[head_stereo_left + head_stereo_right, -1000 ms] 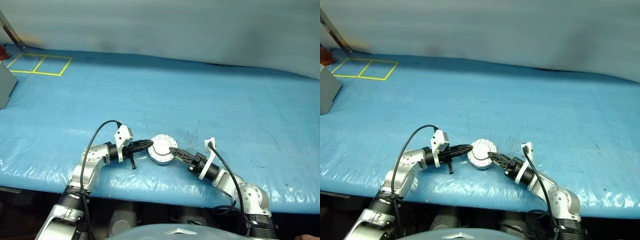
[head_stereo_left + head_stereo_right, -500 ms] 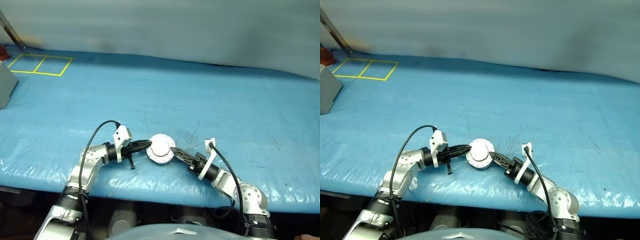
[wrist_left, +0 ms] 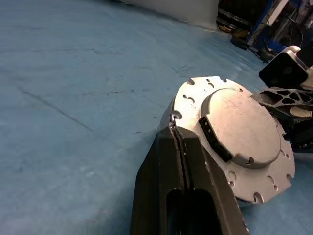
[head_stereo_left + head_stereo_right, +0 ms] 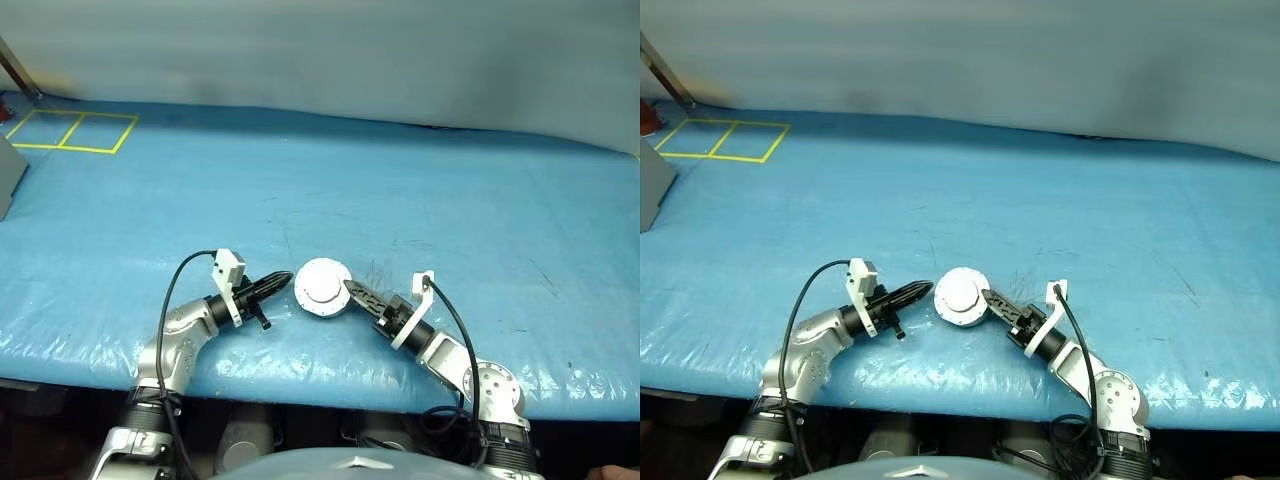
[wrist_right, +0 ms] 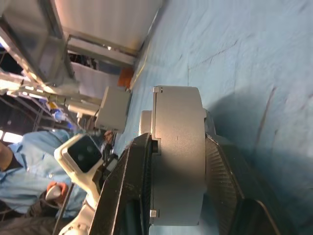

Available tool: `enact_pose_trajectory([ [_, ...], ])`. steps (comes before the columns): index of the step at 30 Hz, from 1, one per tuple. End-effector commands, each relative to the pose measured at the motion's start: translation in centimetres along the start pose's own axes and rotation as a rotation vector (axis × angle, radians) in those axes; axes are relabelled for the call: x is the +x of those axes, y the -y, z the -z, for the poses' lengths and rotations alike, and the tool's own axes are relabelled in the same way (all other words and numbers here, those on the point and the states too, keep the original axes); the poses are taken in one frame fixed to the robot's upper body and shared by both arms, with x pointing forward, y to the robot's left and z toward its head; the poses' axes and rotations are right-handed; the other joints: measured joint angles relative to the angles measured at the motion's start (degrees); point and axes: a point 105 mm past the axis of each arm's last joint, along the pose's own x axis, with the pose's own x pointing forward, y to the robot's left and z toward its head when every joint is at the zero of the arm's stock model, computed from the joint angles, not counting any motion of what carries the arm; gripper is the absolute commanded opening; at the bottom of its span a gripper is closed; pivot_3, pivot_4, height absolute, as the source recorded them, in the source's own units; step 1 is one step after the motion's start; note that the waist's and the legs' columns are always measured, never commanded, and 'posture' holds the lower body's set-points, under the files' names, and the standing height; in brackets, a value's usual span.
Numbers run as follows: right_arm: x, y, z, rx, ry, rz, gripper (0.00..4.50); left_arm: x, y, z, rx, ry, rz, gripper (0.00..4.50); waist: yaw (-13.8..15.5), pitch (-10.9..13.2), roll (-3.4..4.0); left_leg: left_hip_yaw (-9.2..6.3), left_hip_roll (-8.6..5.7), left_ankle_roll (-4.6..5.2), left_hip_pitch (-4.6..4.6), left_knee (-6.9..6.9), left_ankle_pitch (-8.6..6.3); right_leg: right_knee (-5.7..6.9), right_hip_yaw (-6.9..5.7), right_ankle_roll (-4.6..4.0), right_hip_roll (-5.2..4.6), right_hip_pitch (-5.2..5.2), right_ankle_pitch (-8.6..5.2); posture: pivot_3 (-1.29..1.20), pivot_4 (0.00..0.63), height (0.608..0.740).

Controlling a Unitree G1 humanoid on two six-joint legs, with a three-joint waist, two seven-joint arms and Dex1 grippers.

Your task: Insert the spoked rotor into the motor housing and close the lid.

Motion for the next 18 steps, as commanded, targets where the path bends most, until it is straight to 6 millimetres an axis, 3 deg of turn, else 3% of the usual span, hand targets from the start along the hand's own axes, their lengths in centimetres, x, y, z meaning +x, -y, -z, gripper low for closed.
enact_pose_trajectory([
  [1,0.5,-1.3,-2.5,0.0,0.115,-0.052,1.26,-0.2,0.2,-1.8,-0.079,0.117,-0.018,0.0,-0.01,0.13,-0.01,0.0,0.0,0.01,-0.01,0.0,0.0,-0.01,0.0,0.01,0.0,0.0,0.01,0.0,0.15,0.74],
  [4,1.0,-2.1,-3.1,0.012,0.135,-0.092,1.26,-0.3,0.4,-1.9,-0.19,0.175,-0.03,0.59,-0.04,0.21,0.02,0.01,-0.01,0.12,-0.08,0.0,0.06,-0.02,0.01,0.04,0.04,0.0,0.02,0.0,0.15,0.74],
  [15,3.3,-6.9,-2.3,-0.012,0.063,-0.271,1.26,0.5,2.1,-1.2,-0.526,0.275,0.024,4.32,-0.12,0.25,0.02,0.03,0.02,0.22,-0.32,0.02,0.16,0.05,0.18,0.1,0.29,-0.04,0.06,0.0,0.15,0.74],
  [18,3.5,-8.1,-1.9,-0.02,0.035,-0.313,1.26,0.7,2.4,-1.8,-0.609,0.305,0.067,4.48,-0.1,0.26,0.02,0.03,0.0,0.23,-0.31,0.05,0.16,0.04,0.2,0.1,0.26,-0.02,0.06,0.0,0.15,0.74],
])
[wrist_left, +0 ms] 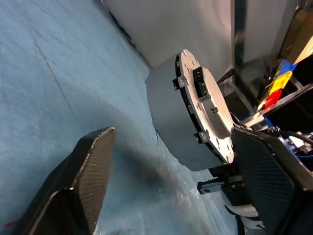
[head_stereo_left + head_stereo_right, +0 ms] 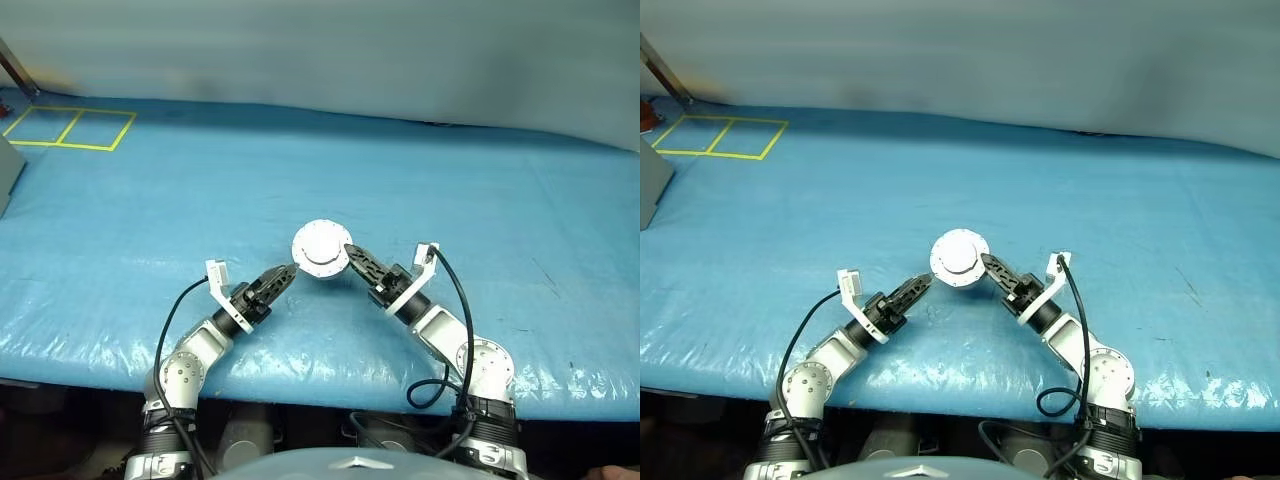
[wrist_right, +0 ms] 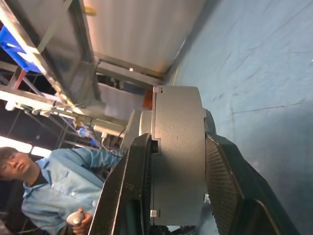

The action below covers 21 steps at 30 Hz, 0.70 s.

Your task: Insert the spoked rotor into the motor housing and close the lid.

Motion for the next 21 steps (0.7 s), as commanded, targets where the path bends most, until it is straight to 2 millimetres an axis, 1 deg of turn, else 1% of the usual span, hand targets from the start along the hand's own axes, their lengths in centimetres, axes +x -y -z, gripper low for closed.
enact_pose_trajectory([
  [1,1.0,-3.9,-0.3,-0.035,-0.011,-0.167,1.26,0.5,1.4,-0.5,-0.093,0.024,0.073,4.48,-0.02,0.01,-0.02,0.0,0.0,0.01,-0.02,0.02,0.0,0.0,0.01,0.01,0.0,0.0,0.0,0.0,0.15,0.74],
  [7,1.2,-4.5,0.7,-0.029,-0.055,-0.192,1.26,1.0,2.4,-0.3,-0.194,0.007,0.146,4.48,-0.01,0.01,-0.02,0.0,-0.01,0.02,-0.05,0.01,-0.01,-0.01,0.03,0.02,0.07,-0.02,0.01,0.0,0.15,0.74],
  [11,1.2,-4.4,1.3,-0.032,-0.086,-0.187,1.26,1.4,3.4,-0.3,-0.23,0.016,0.217,4.48,-0.01,0.01,-0.03,0.01,-0.01,0.02,-0.05,0.03,0.0,0.0,0.09,0.02,0.34,-0.02,0.01,0.0,0.15,0.74],
  [14,1.0,-4.0,1.1,-0.027,-0.078,-0.18,1.26,1.3,3.6,-0.5,-0.233,0.022,0.232,4.48,-0.03,0.01,-0.03,0.01,-0.01,0.02,-0.05,0.04,0.0,0.0,0.13,0.02,0.35,-0.01,0.02,0.0,0.15,0.74],
  [21,1.0,-3.6,0.4,-0.026,-0.062,-0.163,1.26,0.9,3.5,-1.0,-0.215,0.031,0.223,4.48,0.0,0.01,-0.03,0.01,0.0,0.02,-0.04,0.05,0.0,0.01,0.16,0.01,0.38,-0.01,0.02,0.0,0.15,0.74],
])
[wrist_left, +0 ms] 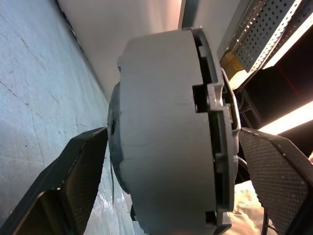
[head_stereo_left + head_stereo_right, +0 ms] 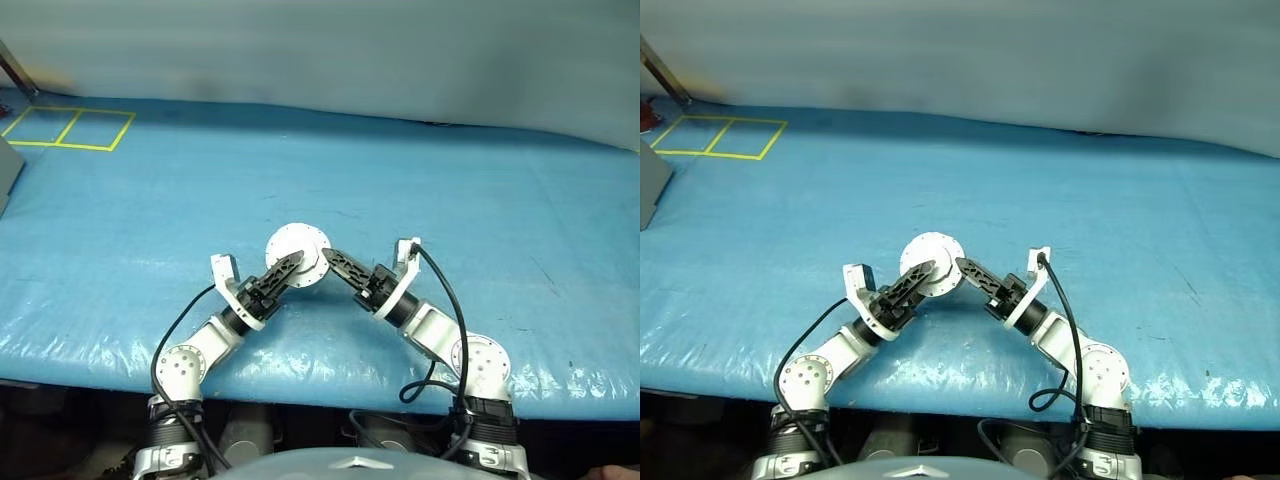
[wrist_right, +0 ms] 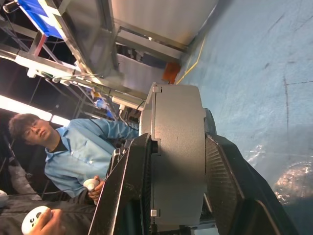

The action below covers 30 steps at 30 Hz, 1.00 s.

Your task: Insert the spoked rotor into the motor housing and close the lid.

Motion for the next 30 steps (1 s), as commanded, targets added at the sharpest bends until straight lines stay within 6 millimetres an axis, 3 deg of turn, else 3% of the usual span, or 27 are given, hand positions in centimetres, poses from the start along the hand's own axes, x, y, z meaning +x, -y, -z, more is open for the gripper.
enact_pose_trajectory([
  [1,0.5,-2.0,-1.1,-0.023,0.037,-0.101,1.26,0.3,1.1,-0.6,0.038,0.011,0.049,4.48,-0.02,0.0,0.0,0.0,0.0,0.0,0.0,0.01,0.0,0.0,0.01,0.0,0.0,0.0,0.0,0.0,0.15,0.74],
  [14,1.1,-3.2,-0.2,-0.048,-0.01,-0.145,1.26,2.1,0.6,0.7,0.01,-0.035,0.074,4.48,-0.02,0.0,0.0,0.01,0.0,0.0,0.0,0.02,0.0,0.03,0.03,0.01,0.04,0.01,0.01,0.0,0.15,0.74],
  [17,0.9,-2.7,-0.5,-0.048,0.007,-0.122,1.26,2.2,0.5,0.3,0.01,-0.008,0.075,3.87,0.0,0.0,0.0,0.01,0.0,0.0,0.01,0.02,0.0,0.03,0.03,0.01,0.04,0.01,0.01,0.0,0.15,0.74],
  [21,0.6,-1.8,-1.1,-0.042,0.035,-0.079,1.26,2.0,0.7,-0.2,-0.012,0.042,0.089,2.58,0.02,0.0,0.0,0.01,0.0,0.01,0.0,0.05,0.0,0.04,0.03,0.01,0.03,0.01,0.01,0.0,0.15,0.74],
  [30,0.9,-1.0,-1.3,-0.07,0.037,-0.024,1.26,1.9,0.5,-0.4,-0.022,0.062,0.072,2.53,-0.02,0.0,-0.02,0.01,0.0,0.01,0.03,0.07,0.01,0.12,0.05,0.01,0.06,0.01,0.01,0.0,0.15,0.74],
])
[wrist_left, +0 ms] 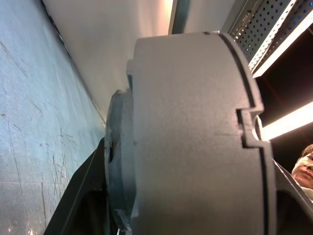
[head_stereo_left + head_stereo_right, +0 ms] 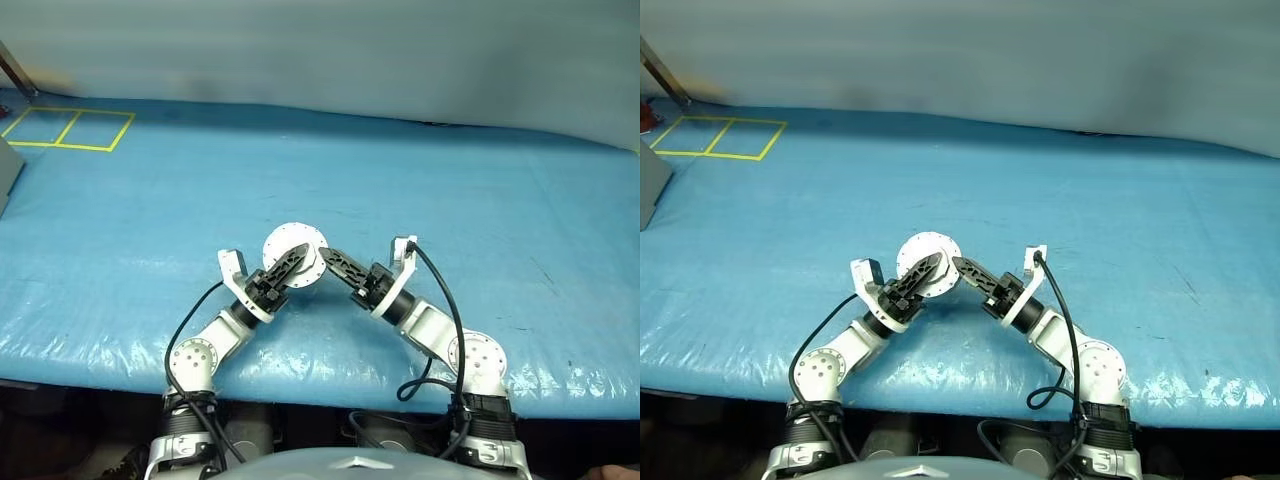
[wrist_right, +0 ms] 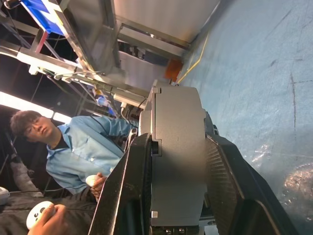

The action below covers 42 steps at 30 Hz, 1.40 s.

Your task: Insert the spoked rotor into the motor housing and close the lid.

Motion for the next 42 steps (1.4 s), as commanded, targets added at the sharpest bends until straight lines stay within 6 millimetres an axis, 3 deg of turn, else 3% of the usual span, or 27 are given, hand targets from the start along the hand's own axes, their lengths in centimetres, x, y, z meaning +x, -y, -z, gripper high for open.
enact_pose_trajectory([
  [1,0.2,-0.7,-1.7,-0.077,0.063,-0.015,1.26,0.4,0.7,-0.8,0.034,0.03,0.026,2.53,0.0,0.0,0.0,0.0,0.0,0.0,0.0,0.01,0.0,0.0,0.0,0.0,0.0,0.0,0.0,0.0,0.15,0.74],
  [2,0.2,-0.5,-1.9,-0.077,0.072,0.0,1.26,0.4,0.6,-0.9,0.039,0.04,0.019,2.53,0.0,0.0,0.0,0.0,0.0,0.0,0.0,0.02,0.0,0.0,0.0,0.0,0.0,0.0,0.0,0.0,0.15,0.74],
  [8,-0.1,0.6,-3.0,-0.146,0.12,0.078,3.09,0.7,-0.1,-1.9,0.07,0.1,-0.038,2.53,0.01,0.0,-0.01,0.01,0.0,0.0,0.01,0.05,0.0,0.05,0.02,0.01,0.01,0.0,0.0,0.0,0.15,0.74],
  [14,-0.7,2.1,-4.5,-0.272,0.193,0.193,3.09,1.2,-1.0,-3.6,0.132,0.186,-0.116,2.53,0.08,0.0,-0.02,0.02,-0.01,0.01,-0.01,0.1,0.01,0.07,0.02,0.03,0.01,0.01,0.01,0.0,0.15,0.74],
  [19,-1.6,2.4,-4.3,-0.32,0.196,0.22,3.09,3.1,-3.5,-7.8,0.242,0.317,-0.329,2.53,0.2,0.04,-0.1,0.0,-0.01,0.02,-0.01,0.24,0.01,0.14,0.01,0.06,0.02,0.06,0.04,0.0,0.15,0.74],
  [24,-2.1,2.3,-4.1,-0.335,0.204,0.227,3.09,4.8,-5.0,-10.1,0.277,0.36,-0.45,2.53,0.1,0.06,-0.13,0.05,-0.01,0.08,-0.04,0.26,-0.01,0.14,0.0,0.39,0.06,0.04,0.24,0.0,0.15,0.74],
  [28,-2.5,2.4,-3.9,-0.343,0.21,0.245,3.09,5.9,-6.2,-10.7,0.294,0.345,-0.536,2.53,0.15,0.08,-0.18,0.09,-0.02,0.09,-0.09,0.26,-0.02,0.06,-0.05,0.45,0.06,0.01,0.28,0.0,0.15,0.74],
  [33,-2.6,2.4,-3.7,-0.348,0.209,0.249,3.09,5.4,-7.0,-11.2,0.297,0.37,-0.602,2.53,0.01,0.09,-0.18,0.21,-0.03,-0.03,-0.07,0.26,0.05,0.02,0.02,0.54,0.04,0.01,0.32,0.0,0.15,0.74],
  [39,-2.4,2.8,-3.6,-0.346,0.198,0.257,3.13,2.5,-7.1,-12.5,0.389,0.434,-0.679,4.36,-0.44,0.08,-0.18,0.26,0.04,0.08,0.25,0.26,-0.03,0.16,0.1,0.51,0.07,0.18,0.3,0.0,0.15,0.74],
  [42,-2.3,2.9,-3.6,-0.343,0.189,0.261,3.13,0.9,-6.2,-13.4,0.459,0.48,-0.696,4.46,-0.96,0.07,-0.18,0.29,0.12,0.02,0.4,0.24,0.0,0.23,0.15,0.29,0.09,0.25,0.2,0.0,0.15,0.74],
])
